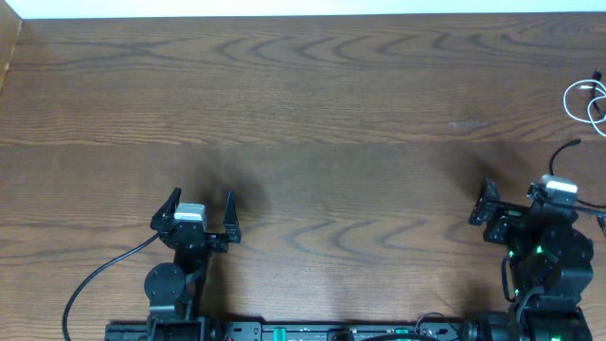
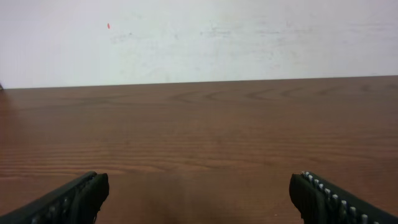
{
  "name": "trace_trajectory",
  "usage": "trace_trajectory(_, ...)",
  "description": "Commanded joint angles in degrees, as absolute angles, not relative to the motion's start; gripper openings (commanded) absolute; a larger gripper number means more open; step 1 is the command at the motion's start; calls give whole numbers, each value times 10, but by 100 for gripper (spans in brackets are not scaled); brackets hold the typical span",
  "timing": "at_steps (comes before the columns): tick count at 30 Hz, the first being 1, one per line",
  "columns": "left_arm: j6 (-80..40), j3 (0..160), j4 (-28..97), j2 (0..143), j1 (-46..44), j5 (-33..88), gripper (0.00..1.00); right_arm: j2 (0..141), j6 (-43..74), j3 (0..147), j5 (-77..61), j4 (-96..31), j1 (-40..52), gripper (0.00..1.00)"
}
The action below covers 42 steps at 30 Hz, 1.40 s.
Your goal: Untangle cables
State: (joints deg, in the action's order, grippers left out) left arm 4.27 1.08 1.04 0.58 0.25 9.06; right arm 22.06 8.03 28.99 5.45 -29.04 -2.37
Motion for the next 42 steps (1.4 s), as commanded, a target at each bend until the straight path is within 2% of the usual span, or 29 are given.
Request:
trace_trajectory(1, 38, 2, 32, 2, 1, 96, 98, 194, 42, 262, 46, -284, -30, 99)
trace_trajectory(11, 38, 2, 32, 2, 1, 96, 98, 108, 64, 118, 34, -177, -31, 99)
trace_trajectory(20, 38, 2, 32, 2, 1, 96, 98, 60, 64, 51, 13, -89, -31, 99)
trace_trajectory(27, 38, 2, 32, 2, 1, 96, 98, 2, 64, 29, 9, -76, -31, 99)
trace_trajectory(42, 38, 2, 32, 2, 1, 96, 98, 3, 68, 3, -21, -41, -14, 99)
